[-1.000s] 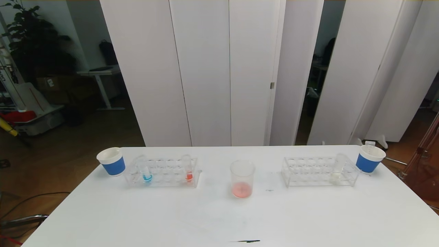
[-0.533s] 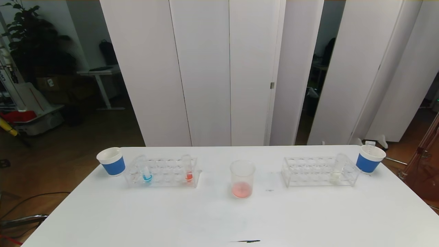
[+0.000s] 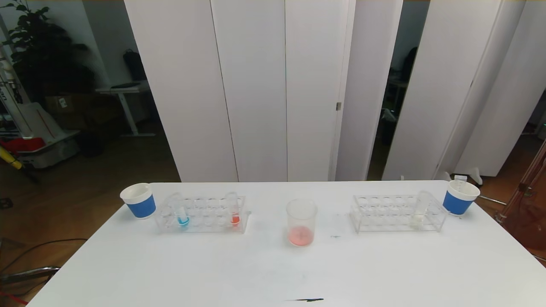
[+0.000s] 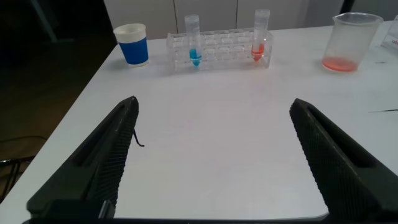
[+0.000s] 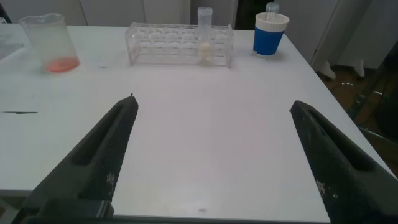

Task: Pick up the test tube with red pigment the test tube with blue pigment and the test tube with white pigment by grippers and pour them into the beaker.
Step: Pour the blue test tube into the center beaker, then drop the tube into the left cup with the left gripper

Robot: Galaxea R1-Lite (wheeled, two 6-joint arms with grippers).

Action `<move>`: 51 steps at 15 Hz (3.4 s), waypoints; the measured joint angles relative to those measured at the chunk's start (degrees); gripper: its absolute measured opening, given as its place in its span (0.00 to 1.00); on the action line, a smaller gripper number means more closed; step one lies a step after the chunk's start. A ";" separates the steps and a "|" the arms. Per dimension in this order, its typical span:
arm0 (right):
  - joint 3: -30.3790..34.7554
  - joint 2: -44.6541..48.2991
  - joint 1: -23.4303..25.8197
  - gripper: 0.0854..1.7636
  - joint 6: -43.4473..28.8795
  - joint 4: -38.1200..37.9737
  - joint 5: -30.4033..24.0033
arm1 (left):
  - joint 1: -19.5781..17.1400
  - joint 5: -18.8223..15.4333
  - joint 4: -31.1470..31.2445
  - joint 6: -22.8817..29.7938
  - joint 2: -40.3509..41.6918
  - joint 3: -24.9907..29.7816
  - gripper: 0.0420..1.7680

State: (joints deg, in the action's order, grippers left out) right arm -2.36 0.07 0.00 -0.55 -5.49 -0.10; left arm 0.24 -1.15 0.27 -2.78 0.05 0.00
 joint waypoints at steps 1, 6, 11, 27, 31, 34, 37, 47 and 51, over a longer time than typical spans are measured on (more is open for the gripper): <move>0.00 0.00 0.00 0.99 0.00 0.00 0.00 | 0.00 0.00 -0.02 0.00 0.02 0.00 0.98; 0.00 0.00 0.00 0.99 0.00 -0.02 0.02 | 0.00 0.02 0.00 -0.02 0.02 0.00 0.98; 0.09 0.00 0.00 0.99 -0.05 1.08 -0.09 | 0.00 0.02 0.00 0.00 0.00 0.00 0.98; 2.36 0.00 0.00 0.99 0.04 6.34 -0.17 | 0.02 -0.28 -6.83 -0.17 0.00 0.00 0.98; 2.36 0.00 0.00 0.99 0.04 6.34 -0.17 | -0.02 -5.61 -15.31 -1.46 0.00 -1.16 0.98; 2.36 0.00 0.00 0.99 0.02 6.34 -0.15 | 0.02 -10.20 -10.24 -2.51 0.00 -7.00 0.98; 2.36 0.00 0.00 0.99 0.04 6.34 -0.15 | 0.00 -11.52 -0.20 -3.83 -0.56 -15.40 0.98; 2.36 0.00 0.00 0.99 0.02 6.34 -0.15 | -0.13 -0.94 4.11 -5.34 -21.63 -34.34 0.98; 2.36 0.00 0.00 0.99 0.04 6.34 -0.17 | -0.15 2.57 3.41 -5.60 -34.74 -37.84 0.98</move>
State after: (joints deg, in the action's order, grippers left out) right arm 0.00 0.07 0.00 -0.51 0.85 -0.27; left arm 0.10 1.43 3.68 -8.37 -34.69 -37.84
